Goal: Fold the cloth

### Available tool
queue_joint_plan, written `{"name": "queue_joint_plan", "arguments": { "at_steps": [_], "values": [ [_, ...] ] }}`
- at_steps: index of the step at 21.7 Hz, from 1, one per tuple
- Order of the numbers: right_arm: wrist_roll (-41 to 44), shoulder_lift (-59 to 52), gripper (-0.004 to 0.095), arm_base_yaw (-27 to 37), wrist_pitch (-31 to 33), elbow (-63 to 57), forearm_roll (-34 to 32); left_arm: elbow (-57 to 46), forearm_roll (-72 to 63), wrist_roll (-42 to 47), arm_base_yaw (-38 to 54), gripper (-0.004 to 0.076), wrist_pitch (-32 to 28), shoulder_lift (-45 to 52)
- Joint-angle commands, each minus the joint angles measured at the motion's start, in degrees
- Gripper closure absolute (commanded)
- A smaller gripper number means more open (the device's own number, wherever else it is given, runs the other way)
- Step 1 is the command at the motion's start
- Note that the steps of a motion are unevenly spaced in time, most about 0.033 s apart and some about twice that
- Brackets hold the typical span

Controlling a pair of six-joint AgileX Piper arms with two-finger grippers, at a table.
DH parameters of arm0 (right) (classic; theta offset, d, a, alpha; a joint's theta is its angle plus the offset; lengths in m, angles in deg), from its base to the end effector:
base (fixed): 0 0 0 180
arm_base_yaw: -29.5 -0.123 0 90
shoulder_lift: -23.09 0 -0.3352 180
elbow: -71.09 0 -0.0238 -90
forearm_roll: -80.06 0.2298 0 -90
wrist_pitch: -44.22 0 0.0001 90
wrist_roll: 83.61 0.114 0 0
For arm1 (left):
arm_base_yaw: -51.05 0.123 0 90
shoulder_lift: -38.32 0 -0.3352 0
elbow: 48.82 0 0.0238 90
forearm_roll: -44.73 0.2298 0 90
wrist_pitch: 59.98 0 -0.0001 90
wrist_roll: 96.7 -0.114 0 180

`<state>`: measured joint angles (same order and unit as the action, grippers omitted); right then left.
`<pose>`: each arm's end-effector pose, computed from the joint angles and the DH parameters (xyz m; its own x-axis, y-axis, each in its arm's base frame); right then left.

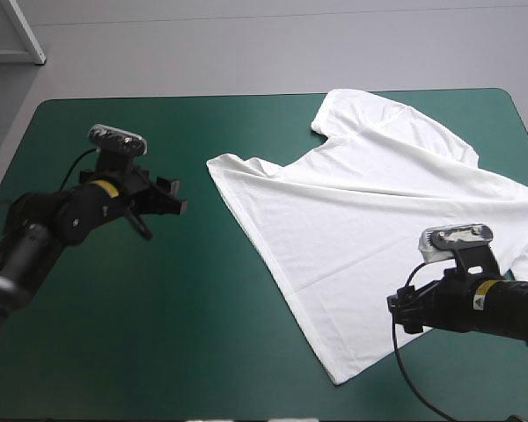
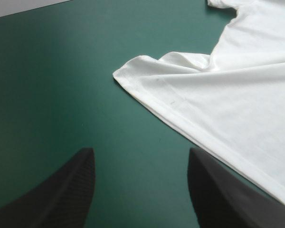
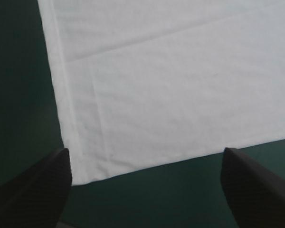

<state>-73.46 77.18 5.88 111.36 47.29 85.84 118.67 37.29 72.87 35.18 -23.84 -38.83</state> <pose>0.0766 0.0451 0.3730 -0.8285 -0.1289 -0.5449 -0.2763 0.9405 0.1976 0.2357 -0.0761 0.4088 -0.5323 0.2310 -0.8144 0.3744 0.9271 0.0183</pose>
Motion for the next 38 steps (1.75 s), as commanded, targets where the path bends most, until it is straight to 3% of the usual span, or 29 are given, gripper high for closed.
{"name": "queue_joint_plan", "arguments": {
  "at_steps": [1, 6, 12, 16, 22, 24, 27, 28, 34, 38],
  "values": [
    [0.95, 0.04, 0.0127, -4.94, -3.37, -2.60, 0.97, 11.86, -1.01, -0.33, -0.18, 0.0300, 0.71, -12.49],
    [4.95, 0.04, 0.0127, -12.92, -6.16, -8.82, 0.76, 32.26, -1.08, -0.33, -0.18, 0.0300, 10.01, -36.46],
    [11.77, 0.04, 0.0127, -21.40, -6.05, -9.43, -0.80, 54.35, 1.64, 0.04, -0.15, 0.0300, 13.22, -54.59],
    [15.61, 0.04, 0.0127, -25.75, -5.50, -9.43, -2.55, 57.75, 9.13, 1.89, -0.15, 0.0300, 12.88, -58.29],
    [16.57, 0.29, 0.0133, -29.10, -5.19, -9.43, -5.37, 57.75, 2.55, -0.74, -0.15, 0.0302, 17.74, -61.52],
    [15.28, 1.88, 0.0171, -30.27, -4.93, -9.43, -6.36, 57.75, -0.51, -1.05, -0.15, 0.0384, 20.23, -61.66],
    [13.56, 6.76, 0.0209, -34.39, -6.82, -9.43, -6.55, 57.75, -0.71, -1.79, -0.15, 0.0680, 25.51, -61.74],
    [13.56, 8.56, 0.0208, -36.41, -8.46, -9.43, -6.98, 57.75, -0.47, -1.91, -0.15, 0.0728, 26.52, -61.82],
    [21.14, 17.24, 0.0208, -41.66, -11.87, -9.43, -12.85, 57.88, 1.19, -1.75, -0.15, 0.0730, 28.64, -60.97],
    [22.90, 21.40, 0.0208, -43.26, -16.15, -9.43, -12.17, 58.00, 3.03, -1.78, -0.15, 0.0730, 27.26, -59.35]
  ]
}}
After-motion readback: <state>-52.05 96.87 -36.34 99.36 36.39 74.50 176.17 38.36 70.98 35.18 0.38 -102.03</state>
